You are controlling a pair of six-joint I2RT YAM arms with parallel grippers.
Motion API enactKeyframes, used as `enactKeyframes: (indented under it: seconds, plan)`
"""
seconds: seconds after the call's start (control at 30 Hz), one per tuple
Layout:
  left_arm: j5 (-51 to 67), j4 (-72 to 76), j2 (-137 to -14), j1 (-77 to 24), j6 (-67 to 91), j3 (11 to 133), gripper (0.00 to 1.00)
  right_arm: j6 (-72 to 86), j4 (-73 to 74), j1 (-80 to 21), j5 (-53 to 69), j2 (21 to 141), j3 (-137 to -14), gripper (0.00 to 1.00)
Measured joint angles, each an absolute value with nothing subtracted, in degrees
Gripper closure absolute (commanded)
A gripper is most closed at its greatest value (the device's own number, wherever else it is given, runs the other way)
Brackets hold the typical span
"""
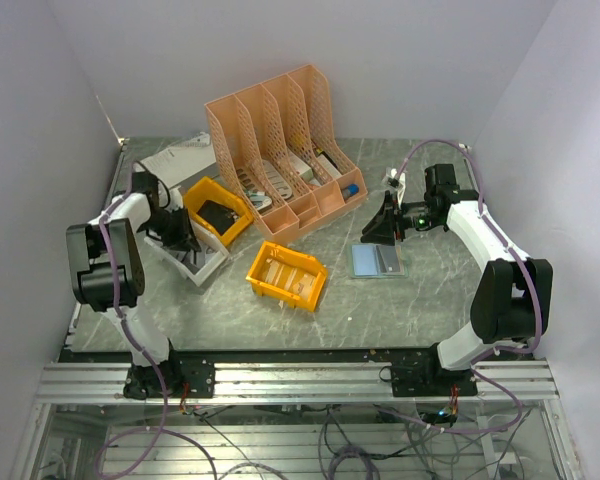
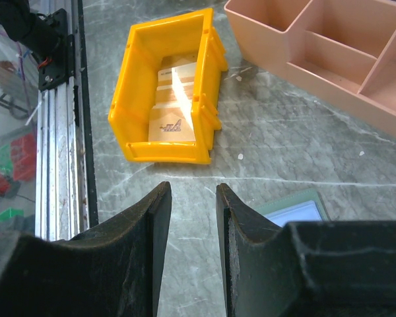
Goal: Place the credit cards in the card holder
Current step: Pick up the credit card from the storage box.
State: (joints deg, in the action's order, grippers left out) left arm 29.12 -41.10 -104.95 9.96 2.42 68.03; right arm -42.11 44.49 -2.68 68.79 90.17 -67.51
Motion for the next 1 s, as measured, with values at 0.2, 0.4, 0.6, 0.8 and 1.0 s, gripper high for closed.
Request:
enactKeyframes:
  seconds: [0.2, 0.4, 0.6, 0.8, 1.0]
  plan:
    - [24.80, -40.60, -101.97, 6.50, 2.35, 67.96, 0.74, -42.13, 44.49, -2.68, 68.79, 90.17, -67.51, 0.66]
    - [23.03, -40.56, -102.02, 5.78, 2.37, 67.96, 0.76, -42.13, 44.49, -2.68, 68.79, 90.17, -67.51, 0.66]
    - [22.24, -40.49, -102.91, 5.54, 2.44, 67.96, 0.92, -42.11, 44.49, -2.68, 68.77, 90.17, -67.51, 0.66]
    - [22.02, -41.36, -103.09, 5.50, 2.42, 68.75, 0.93, -42.11, 44.49, -2.68, 68.77, 90.17, -67.53, 0.66]
    - [22.63, -43.33, -103.07, 8.01, 1.93, 70.89, 0.93, -42.19, 44.49, -2.68, 68.77, 90.17, -67.53, 0.66]
